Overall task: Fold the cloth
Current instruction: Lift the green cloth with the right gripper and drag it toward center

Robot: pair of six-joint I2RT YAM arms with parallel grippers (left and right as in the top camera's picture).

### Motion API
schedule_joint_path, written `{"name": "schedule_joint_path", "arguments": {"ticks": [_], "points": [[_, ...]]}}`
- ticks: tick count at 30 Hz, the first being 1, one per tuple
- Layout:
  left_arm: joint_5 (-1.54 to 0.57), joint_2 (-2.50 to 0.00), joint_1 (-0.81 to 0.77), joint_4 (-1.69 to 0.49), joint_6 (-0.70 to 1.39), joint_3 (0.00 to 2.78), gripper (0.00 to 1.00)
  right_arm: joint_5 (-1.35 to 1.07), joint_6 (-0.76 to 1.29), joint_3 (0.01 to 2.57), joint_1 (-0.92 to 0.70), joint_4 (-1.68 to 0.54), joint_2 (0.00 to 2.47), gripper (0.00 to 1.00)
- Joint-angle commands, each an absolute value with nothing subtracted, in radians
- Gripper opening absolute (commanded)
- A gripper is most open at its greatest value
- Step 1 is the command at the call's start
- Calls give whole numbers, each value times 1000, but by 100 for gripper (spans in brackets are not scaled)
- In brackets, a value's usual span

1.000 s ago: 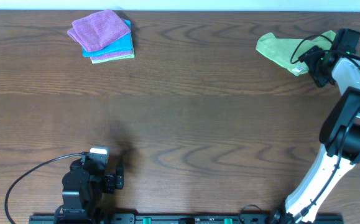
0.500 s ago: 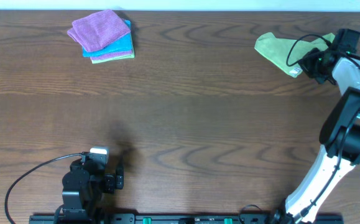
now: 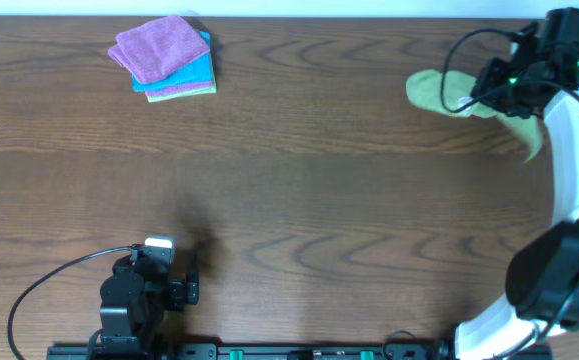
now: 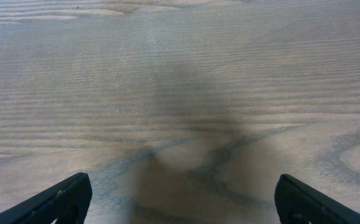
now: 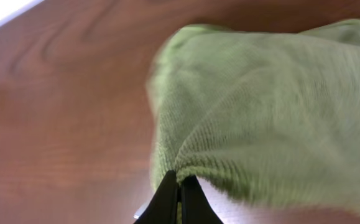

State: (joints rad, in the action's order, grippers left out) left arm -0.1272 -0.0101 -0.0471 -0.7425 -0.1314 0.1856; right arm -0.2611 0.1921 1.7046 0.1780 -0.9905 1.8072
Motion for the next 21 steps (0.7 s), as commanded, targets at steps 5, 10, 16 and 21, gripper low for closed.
{"name": "schedule_joint_path", "arguments": {"ticks": [5,10,16,21], "points": [[-123,-4,-49,-756,-138,166,95,-270,80,1711,1,-1110,1636,1],[-123,-4,-49,-756,-138,166,95,-270,81,1711,-164,-1191,1504,1],[-123,-4,-49,-756,-138,166,95,-270,112,1711,-351,-1277,1387,1],[-123,-4,-49,-756,-138,166,95,-270,172,1711,-503,-1310,1325,1]]}}
